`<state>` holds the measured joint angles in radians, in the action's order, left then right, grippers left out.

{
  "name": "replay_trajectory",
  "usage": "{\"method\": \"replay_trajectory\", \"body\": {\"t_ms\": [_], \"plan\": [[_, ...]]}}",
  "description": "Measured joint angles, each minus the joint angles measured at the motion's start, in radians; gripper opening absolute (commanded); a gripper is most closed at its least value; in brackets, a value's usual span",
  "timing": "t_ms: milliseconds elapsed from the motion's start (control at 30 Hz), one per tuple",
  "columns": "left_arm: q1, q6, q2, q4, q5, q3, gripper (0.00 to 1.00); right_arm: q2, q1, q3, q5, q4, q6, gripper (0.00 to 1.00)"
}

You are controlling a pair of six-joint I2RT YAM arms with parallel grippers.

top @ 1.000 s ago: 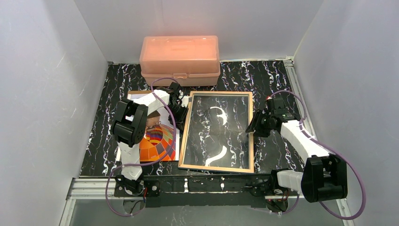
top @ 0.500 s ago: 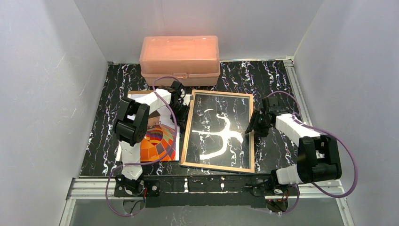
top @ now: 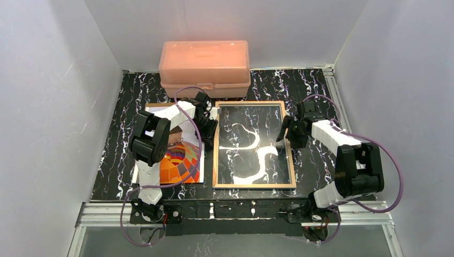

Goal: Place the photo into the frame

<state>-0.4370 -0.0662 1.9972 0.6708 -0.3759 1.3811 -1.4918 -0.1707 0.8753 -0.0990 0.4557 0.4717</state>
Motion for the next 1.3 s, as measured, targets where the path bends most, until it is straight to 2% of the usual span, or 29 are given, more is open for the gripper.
{"method": "replay_trajectory", "body": {"t_ms": [233, 300, 433, 467, 533, 633, 733, 833, 933, 1033, 1300], "plan": [[0.034, 0.06, -0.049, 0.063, -0.036, 0.014, 0.31, 0.048, -0.016, 0.002, 0.088, 0.099, 0.016, 0.92], [0.079, 0.081, -0.082, 0.101, -0.05, 0.037, 0.34, 0.086, -0.017, 0.019, 0.137, 0.146, 0.026, 0.95], [0.253, 0.164, -0.185, 0.209, -0.079, 0.111, 0.41, 0.159, -0.068, 0.107, 0.227, 0.204, 0.053, 0.97], [0.31, 0.189, -0.216, 0.232, -0.08, 0.127, 0.44, 0.167, -0.11, 0.148, 0.252, 0.21, 0.064, 0.97], [0.425, 0.238, -0.266, 0.276, -0.081, 0.155, 0.58, 0.151, -0.237, 0.251, 0.287, 0.208, 0.096, 0.98], [0.605, 0.32, -0.306, 0.33, -0.079, 0.187, 0.62, 0.05, -0.481, 0.421, 0.31, 0.17, 0.138, 0.99], [0.738, 0.377, -0.304, 0.366, -0.077, 0.184, 0.62, -0.135, -0.679, 0.599, 0.296, 0.117, 0.174, 0.99], [0.814, 0.415, -0.298, 0.376, -0.076, 0.145, 0.56, -0.342, -0.781, 0.76, 0.252, 0.089, 0.196, 0.99], [0.835, 0.442, -0.298, 0.344, -0.062, 0.051, 0.51, -0.504, -0.814, 0.856, 0.197, 0.063, 0.219, 0.99], [0.832, 0.458, -0.298, 0.284, -0.023, -0.068, 0.46, -0.611, -0.813, 0.877, 0.146, 0.047, 0.243, 0.99], [0.834, 0.488, -0.298, 0.127, 0.096, -0.192, 0.35, -0.675, -0.794, 0.861, 0.05, 0.011, 0.293, 0.99]]}}
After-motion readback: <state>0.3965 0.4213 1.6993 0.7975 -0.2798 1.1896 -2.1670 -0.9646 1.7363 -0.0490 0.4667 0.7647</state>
